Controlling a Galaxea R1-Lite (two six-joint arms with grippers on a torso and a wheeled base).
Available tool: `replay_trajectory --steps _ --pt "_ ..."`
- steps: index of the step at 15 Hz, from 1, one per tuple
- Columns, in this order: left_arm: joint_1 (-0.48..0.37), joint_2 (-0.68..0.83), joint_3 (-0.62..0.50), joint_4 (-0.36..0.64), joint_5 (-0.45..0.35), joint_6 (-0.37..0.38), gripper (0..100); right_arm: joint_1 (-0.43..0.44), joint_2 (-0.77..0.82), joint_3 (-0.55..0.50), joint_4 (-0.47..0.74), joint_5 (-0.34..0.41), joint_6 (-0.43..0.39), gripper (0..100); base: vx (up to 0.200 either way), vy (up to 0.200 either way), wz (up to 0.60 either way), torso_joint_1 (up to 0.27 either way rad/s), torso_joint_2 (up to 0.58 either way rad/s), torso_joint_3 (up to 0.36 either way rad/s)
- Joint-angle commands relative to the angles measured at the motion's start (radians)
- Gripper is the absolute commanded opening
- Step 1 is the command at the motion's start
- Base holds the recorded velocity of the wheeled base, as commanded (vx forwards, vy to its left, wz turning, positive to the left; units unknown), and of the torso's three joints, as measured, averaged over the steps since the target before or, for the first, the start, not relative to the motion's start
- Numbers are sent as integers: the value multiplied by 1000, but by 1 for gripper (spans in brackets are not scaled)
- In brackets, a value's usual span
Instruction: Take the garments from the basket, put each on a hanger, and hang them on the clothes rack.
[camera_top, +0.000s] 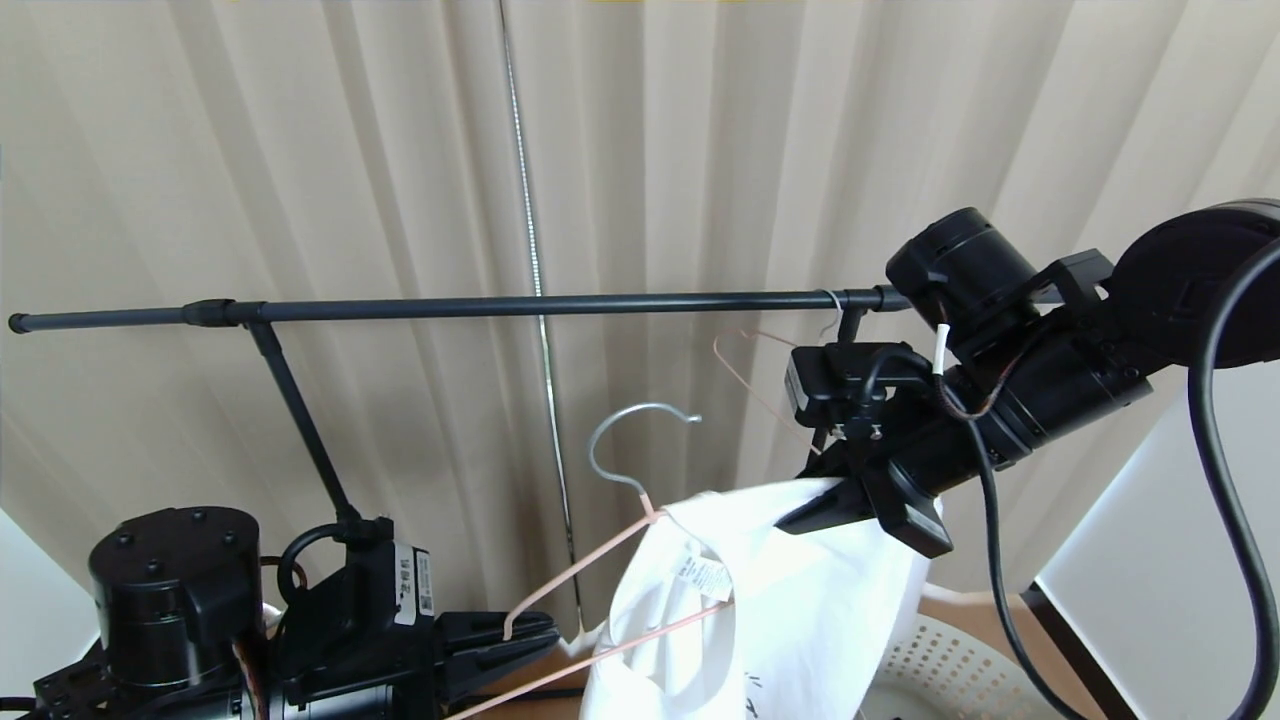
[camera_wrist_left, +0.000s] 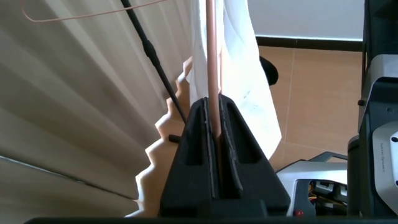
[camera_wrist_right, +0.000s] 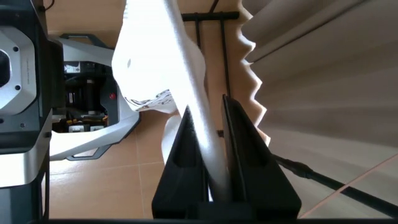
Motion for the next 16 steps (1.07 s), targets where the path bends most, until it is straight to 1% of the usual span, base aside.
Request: replay_trajectory --steps 1,6,7,10,14,16 --pt "0 3 -4 1 1 -4 0 0 -5 1 2 2 0 0 0 0 0 0 0 0" --pt "5 3 -4 -1 1 2 0 0 -42 24 5 3 0 0 0 0 0 0 0 0" --pt "5 3 -5 -1 1 1 100 2 -59 46 3 3 0 0 0 0 0 0 0 0" --pt "9 -1 -9 -2 1 -1 100 2 -100 86 0 2 -4 0 0 0 0 0 0 0" --pt "42 -15 -24 -21 -2 -11 100 2 -139 135 -3 -3 -10 0 0 0 0 0 0 0" --pt "58 -32 -41 -45 -2 -91 100 2 -142 139 0 -12 -11 0 0 0 0 0 0 0"
